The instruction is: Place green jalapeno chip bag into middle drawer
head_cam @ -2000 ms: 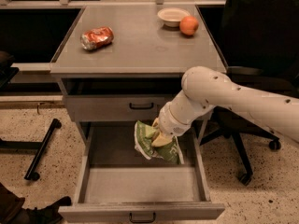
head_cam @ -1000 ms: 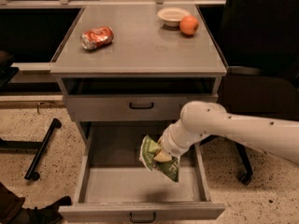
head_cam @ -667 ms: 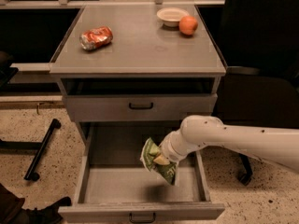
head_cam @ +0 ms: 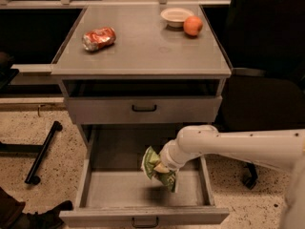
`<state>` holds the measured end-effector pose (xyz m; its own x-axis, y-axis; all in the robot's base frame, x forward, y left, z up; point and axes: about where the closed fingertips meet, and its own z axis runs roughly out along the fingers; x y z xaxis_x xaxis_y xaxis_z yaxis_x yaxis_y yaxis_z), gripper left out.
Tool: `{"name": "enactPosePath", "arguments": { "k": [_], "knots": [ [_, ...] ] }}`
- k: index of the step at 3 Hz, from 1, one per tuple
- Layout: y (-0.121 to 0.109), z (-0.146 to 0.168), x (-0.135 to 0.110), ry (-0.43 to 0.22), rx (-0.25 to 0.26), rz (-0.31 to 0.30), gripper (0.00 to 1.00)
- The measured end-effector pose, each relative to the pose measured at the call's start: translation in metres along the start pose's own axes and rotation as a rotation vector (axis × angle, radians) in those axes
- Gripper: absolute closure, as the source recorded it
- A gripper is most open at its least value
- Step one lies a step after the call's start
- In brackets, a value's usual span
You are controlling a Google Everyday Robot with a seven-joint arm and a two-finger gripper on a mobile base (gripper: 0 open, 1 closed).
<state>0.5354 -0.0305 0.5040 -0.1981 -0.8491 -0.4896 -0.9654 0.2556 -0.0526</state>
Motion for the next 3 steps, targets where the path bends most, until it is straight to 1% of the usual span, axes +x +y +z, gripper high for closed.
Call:
{"name": "enactPosePath", "arguments": {
  "k": [1, 2, 3],
  "knots": [
    [-0.007, 0.062, 0.006, 0.042, -0.031, -0.052, 1.00],
    [-0.011, 0.114, -0.002, 0.053, -0.058, -0.094, 1.00],
    [-0.008, 0.121, -0.003, 0.053, -0.069, -0.096, 0.84]
  ]
}}
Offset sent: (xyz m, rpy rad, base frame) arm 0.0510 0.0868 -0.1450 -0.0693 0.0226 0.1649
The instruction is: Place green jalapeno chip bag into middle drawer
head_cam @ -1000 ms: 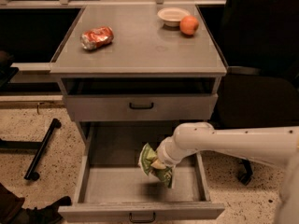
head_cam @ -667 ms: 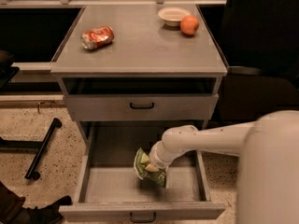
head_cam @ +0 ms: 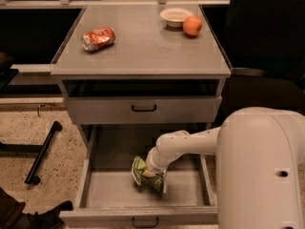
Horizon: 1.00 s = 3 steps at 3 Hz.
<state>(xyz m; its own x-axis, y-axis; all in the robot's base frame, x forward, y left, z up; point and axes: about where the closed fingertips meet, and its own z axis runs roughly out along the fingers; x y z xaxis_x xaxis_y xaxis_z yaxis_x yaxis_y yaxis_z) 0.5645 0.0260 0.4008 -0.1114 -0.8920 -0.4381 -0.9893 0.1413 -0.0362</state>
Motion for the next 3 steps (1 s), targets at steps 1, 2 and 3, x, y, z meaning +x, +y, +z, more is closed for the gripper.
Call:
{"name": "enactPosePath", "arguments": {
  "k": [1, 2, 3],
  "knots": [
    [0.0000, 0.0000, 0.0000, 0.000, 0.000, 0.000, 0.62],
    [0.0000, 0.0000, 0.0000, 0.000, 0.000, 0.000, 0.38],
    [0.0000, 0.0000, 0.0000, 0.000, 0.000, 0.000, 0.16]
  ]
}}
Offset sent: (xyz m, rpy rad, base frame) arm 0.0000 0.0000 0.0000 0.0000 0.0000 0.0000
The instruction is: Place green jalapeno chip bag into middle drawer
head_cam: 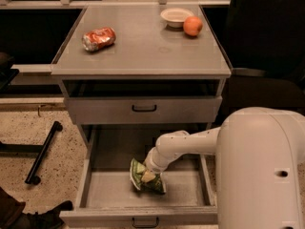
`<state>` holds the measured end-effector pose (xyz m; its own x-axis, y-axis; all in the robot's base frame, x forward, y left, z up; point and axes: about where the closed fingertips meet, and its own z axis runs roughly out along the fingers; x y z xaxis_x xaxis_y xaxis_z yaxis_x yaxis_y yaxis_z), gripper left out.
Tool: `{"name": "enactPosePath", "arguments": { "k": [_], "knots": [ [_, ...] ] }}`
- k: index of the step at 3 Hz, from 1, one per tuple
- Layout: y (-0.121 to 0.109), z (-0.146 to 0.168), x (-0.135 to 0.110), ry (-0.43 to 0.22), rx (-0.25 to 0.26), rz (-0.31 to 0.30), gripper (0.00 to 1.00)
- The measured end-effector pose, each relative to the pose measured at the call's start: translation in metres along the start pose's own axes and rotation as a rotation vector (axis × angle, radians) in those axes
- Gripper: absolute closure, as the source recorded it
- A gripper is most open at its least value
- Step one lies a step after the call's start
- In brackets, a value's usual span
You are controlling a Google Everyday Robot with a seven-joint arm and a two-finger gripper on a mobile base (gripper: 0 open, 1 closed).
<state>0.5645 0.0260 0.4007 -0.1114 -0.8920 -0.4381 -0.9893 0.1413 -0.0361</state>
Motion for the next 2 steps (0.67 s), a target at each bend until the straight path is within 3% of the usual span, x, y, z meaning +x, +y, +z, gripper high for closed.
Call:
{"name": "enactPosePath", "arguments": {
  "k": [1, 2],
  "knots": [
    [0.0001, 0.0001, 0.0000, 0.000, 0.000, 0.000, 0.00],
    [0.0001, 0.0001, 0.0000, 0.000, 0.000, 0.000, 0.00]
  ]
}}
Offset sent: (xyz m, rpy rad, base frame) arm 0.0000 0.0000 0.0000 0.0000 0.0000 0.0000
